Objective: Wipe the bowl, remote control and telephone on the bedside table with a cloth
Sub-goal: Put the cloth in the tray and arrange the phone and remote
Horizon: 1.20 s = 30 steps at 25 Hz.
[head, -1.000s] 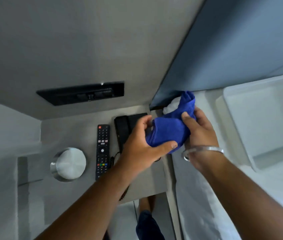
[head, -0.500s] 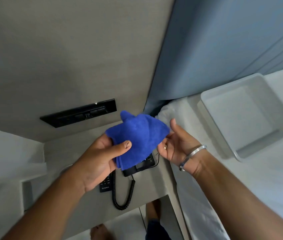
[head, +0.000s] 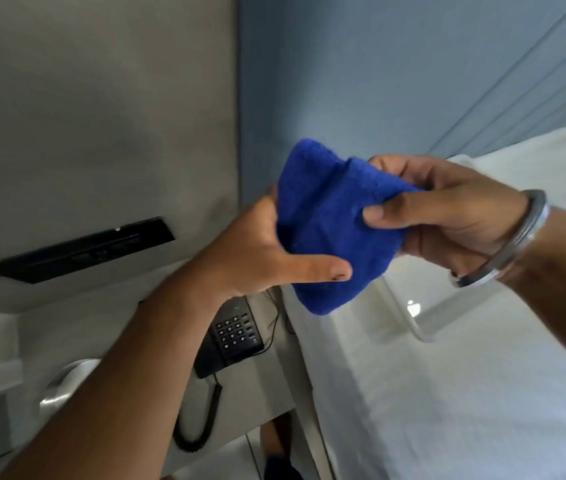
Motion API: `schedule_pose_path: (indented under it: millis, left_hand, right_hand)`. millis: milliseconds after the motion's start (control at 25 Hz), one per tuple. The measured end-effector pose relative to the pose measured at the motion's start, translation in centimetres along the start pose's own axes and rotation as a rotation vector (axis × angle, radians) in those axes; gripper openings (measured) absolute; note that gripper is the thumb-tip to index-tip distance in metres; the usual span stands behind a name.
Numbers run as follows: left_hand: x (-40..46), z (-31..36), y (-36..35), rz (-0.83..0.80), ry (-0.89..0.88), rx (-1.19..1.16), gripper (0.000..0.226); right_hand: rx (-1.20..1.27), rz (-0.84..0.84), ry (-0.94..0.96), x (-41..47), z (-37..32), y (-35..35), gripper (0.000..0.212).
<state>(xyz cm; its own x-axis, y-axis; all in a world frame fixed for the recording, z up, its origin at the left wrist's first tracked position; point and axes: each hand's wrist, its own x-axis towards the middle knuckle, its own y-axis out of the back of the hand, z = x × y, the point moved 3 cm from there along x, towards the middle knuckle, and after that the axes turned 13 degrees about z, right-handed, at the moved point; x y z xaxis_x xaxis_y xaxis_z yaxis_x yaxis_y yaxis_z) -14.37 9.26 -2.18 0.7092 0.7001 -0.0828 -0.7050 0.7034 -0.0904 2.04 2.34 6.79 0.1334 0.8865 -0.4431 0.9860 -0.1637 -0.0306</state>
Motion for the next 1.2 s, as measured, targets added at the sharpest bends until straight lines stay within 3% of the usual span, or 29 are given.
schedule_pose_path:
  millis: [80, 160, 280, 400, 520, 600, 640, 760, 840, 920, 1000, 1120, 1200]
  left_hand:
    - [3.4, 0.0, -3.7, -0.095, 0.137, 0.021, 0.060]
    - [6.0, -2.0, -5.9, -0.091, 0.306, 0.023, 0.038]
    - [10.2, -4.0, -9.4, -0.038, 0.465, 0.067, 0.027]
    - [13.9, -5.3, -14.1, 0.020, 0.551, 0.217, 0.024]
    - [15.2, -5.7, -17.5, -0.009, 0.548, 0.464, 0.024]
    - [14.9, -5.0, -18.0, 0.007, 0.373, 0.871, 0.028]
    - [14.1, -4.2, -17.7, 0.089, 0.217, 1.015, 0.028]
    - [8.9, -2.1, -13.9, 0.420, -0.221, 0.981, 0.034]
    - [4.3, -2.8, -9.3, 0.525, -0.325, 0.991, 0.040]
    - [-0.3, -5.4, -3.3, 0.533, -0.224, 1.107, 0.047]
    - [-4.9, -9.3, 3.0, 0.469, 0.042, 1.264, 0.065]
    - [-10.5, -15.5, 9.2, 0.224, 0.401, 1.384, 0.106]
    - [-12.2, -19.1, 10.7, 0.076, 0.439, 1.403, 0.120]
  right_hand:
    - [0.026, 0.147, 0.044, -0.1, -0.9, 5.2, 0.040]
    - [0.007, 0.375, 0.046, 0.2, 0.0, 10.9, 0.031]
    - [-0.317, 0.761, -0.081, 0.8, 4.1, 19.9, 0.010]
    - [-0.570, 0.865, -0.218, 1.4, 8.1, 26.3, 0.013]
    - [-0.961, 0.753, -0.284, 2.0, 9.6, 28.5, 0.015]
    - [-1.312, 0.714, -0.221, 2.2, 9.2, 28.4, 0.034]
    - [-1.373, 0.758, -0.121, 2.0, 8.6, 27.7, 0.041]
    - [-1.158, 0.900, 0.342, 0.1, 7.1, 21.7, 0.031]
    - [-1.010, 0.800, 0.641, -1.1, 7.6, 14.5, 0.025]
    - [-0.924, 0.581, 0.752, -1.0, 10.2, 6.5, 0.026]
    - [-0.878, 0.381, 0.698, 0.8, 14.4, -0.8, 0.035]
    - [-0.953, 0.183, 0.252, 5.1, 22.5, -7.9, 0.070]
    - [-1.043, 0.121, 0.016, 7.7, 27.3, -10.3, 0.094]
